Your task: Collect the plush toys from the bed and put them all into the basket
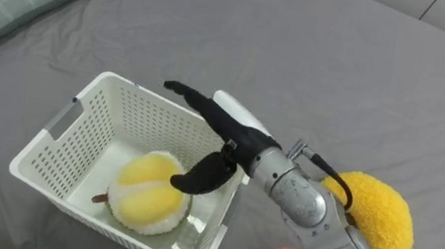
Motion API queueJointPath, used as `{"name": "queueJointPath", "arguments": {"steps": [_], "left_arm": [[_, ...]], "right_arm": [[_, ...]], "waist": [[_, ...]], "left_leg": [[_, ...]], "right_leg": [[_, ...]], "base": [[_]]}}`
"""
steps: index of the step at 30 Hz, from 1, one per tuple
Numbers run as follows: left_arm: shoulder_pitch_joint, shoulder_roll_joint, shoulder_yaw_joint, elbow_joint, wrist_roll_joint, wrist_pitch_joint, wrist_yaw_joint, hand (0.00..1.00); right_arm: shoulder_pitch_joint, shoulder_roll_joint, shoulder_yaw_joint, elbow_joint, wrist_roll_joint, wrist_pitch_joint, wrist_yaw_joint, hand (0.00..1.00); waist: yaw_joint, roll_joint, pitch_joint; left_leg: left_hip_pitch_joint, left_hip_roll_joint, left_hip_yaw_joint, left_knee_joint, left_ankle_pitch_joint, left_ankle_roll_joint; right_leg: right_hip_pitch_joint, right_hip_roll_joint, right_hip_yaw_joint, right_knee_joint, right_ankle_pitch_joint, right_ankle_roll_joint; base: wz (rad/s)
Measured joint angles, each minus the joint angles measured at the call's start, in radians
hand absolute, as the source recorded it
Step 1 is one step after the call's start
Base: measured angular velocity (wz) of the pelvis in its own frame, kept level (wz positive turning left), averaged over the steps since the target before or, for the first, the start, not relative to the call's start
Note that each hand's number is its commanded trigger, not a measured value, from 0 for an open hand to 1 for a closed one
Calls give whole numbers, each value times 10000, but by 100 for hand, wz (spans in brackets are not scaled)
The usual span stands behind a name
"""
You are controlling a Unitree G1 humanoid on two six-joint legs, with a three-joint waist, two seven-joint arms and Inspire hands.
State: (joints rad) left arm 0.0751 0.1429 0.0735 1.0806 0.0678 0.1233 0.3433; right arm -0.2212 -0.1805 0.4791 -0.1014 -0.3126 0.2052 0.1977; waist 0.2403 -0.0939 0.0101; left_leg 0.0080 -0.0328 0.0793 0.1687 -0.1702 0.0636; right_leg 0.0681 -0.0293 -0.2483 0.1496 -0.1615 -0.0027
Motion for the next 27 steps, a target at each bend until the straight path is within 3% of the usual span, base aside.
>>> {"name": "queueJointPath", "arguments": {"steps": [5,12,17,18,20,27], "left_arm": [[122,-35,63,-3,28,-117,81,0],[361,-125,230,-9,26,-266,409,0],[824,-134,632,-67,28,-451,402,0],[916,-153,766,-134,30,-451,411,0],[1044,-150,804,-234,29,-452,429,0],[1196,-151,880,-232,29,-423,437,0]], "right_arm": [[792,1,-1308,-388,195,-283,-1144,0],[1118,-148,-2568,-386,392,-574,-2364,0],[1286,-173,-3359,-325,748,-688,-2652,0],[1396,-196,-3616,-277,817,-759,-2759,0],[1537,-248,-3943,-153,894,-773,-2907,0],[1705,-573,-4274,598,1032,-764,-3094,0]], "waist": [[-336,20,-16],[-862,84,-70],[-1249,120,-86],[-1316,97,-130],[-1319,112,-143],[-1550,109,-147]], "left_leg": [[24,-1,15,-30,-1,2],[195,36,266,-64,2,-3],[228,34,296,-87,2,-2],[235,32,295,-88,1,-2],[236,32,293,-92,1,-2],[241,36,295,-93,1,-2]], "right_leg": [[9,-11,-4,16,2,2],[30,29,289,32,10,-7],[49,24,320,29,12,-5],[48,22,328,28,13,-5],[50,22,329,29,12,-5],[45,30,351,47,12,-5]], "base": [[0],[-11],[-2],[0],[0],[0]]}}
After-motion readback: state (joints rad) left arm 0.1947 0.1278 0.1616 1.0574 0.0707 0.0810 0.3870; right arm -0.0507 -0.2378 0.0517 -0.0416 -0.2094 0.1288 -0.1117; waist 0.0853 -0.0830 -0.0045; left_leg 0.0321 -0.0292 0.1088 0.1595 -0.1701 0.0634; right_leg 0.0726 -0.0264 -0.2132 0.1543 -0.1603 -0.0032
